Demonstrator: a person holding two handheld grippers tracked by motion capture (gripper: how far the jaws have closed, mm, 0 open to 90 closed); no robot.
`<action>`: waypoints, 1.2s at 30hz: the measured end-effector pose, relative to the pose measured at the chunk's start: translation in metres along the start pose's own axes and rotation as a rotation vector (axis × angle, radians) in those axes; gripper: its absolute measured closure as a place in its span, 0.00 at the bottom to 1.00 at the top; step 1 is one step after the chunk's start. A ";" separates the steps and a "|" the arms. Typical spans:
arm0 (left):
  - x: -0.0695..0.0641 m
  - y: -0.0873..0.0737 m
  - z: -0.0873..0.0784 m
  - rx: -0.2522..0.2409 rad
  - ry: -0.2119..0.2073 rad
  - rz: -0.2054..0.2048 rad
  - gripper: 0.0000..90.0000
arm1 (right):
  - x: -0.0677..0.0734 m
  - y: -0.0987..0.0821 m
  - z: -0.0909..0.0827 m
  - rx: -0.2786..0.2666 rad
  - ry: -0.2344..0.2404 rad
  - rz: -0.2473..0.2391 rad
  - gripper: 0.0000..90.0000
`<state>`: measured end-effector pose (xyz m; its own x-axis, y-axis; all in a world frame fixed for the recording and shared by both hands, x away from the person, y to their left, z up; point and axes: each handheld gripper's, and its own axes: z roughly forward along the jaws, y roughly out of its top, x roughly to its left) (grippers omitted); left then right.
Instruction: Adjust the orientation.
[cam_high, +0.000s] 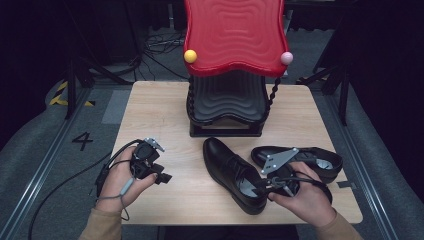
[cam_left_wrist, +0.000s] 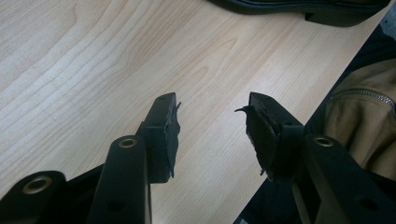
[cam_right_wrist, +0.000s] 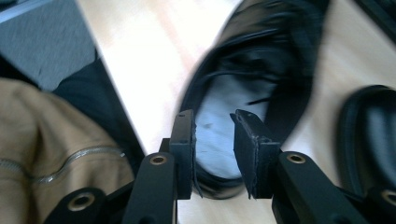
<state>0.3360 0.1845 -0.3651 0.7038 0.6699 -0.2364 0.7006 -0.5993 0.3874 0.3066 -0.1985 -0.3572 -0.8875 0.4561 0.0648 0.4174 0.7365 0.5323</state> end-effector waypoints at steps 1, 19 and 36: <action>0.000 0.000 0.000 -0.003 0.001 0.004 0.60 | -0.005 -0.002 -0.003 -0.012 -0.010 0.017 0.77; 0.001 -0.005 -0.003 -0.014 0.007 -0.008 0.60 | -0.070 -0.048 -0.063 -0.133 -0.174 0.227 0.76; 0.002 -0.003 0.000 -0.002 -0.001 -0.005 0.59 | -0.118 -0.099 -0.073 0.048 -0.298 0.326 0.60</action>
<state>0.3347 0.1876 -0.3670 0.7004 0.6724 -0.2394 0.7038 -0.5949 0.3883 0.3558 -0.3623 -0.3558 -0.6161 0.7872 -0.0274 0.6806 0.5495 0.4845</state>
